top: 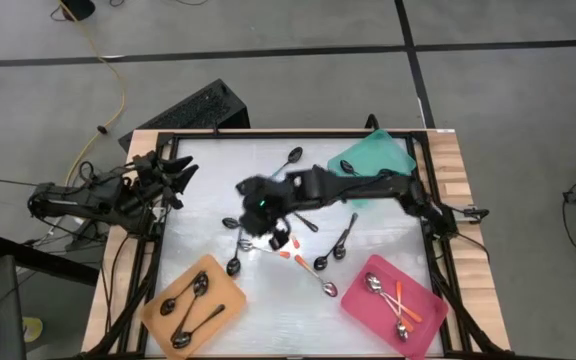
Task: Sort silverware by color (type)
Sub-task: Put the blue spoon into the blue bin
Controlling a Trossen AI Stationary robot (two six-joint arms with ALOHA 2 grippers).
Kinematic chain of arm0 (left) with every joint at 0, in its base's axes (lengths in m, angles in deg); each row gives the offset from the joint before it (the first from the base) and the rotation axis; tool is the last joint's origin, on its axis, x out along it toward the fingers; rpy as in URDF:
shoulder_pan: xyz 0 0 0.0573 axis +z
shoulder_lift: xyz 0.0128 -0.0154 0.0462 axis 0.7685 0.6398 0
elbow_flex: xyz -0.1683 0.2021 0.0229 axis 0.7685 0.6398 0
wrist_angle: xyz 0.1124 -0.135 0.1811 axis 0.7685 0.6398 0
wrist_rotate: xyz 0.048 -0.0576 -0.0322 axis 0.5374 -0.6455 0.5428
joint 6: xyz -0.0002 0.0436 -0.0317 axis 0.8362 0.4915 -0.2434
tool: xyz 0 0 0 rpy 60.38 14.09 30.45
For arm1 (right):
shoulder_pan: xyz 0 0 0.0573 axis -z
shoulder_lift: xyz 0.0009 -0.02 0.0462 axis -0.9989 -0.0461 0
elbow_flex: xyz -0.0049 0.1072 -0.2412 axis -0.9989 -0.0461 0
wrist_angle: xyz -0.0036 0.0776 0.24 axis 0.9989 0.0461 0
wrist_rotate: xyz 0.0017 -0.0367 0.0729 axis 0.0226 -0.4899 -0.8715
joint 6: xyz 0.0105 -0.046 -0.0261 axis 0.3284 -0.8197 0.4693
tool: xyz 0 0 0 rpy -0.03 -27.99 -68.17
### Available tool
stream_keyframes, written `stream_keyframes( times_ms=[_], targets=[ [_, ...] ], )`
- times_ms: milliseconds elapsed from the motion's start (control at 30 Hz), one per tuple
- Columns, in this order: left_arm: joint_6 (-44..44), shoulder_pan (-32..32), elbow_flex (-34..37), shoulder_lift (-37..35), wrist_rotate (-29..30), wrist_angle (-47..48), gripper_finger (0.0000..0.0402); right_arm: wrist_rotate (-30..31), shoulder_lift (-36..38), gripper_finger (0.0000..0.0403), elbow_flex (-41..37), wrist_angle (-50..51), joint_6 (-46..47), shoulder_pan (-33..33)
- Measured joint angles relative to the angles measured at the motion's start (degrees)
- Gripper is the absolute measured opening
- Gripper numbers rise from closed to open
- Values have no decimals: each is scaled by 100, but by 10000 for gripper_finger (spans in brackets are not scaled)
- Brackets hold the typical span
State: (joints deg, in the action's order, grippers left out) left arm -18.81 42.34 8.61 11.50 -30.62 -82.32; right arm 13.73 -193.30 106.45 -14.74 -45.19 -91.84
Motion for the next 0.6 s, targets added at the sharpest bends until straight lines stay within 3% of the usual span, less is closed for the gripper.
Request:
stream_keyframes(
  times_ms=[133, 600],
  targets=[
    [10, 0, 0, 0, 8, 34, 157, 378, 606, 96, 0, 682, -8, 176],
    [-122, 0, 0, 0, 16, 186, 157, 594, 2885, 96, 0, 3391, 989, 788]
  ],
)
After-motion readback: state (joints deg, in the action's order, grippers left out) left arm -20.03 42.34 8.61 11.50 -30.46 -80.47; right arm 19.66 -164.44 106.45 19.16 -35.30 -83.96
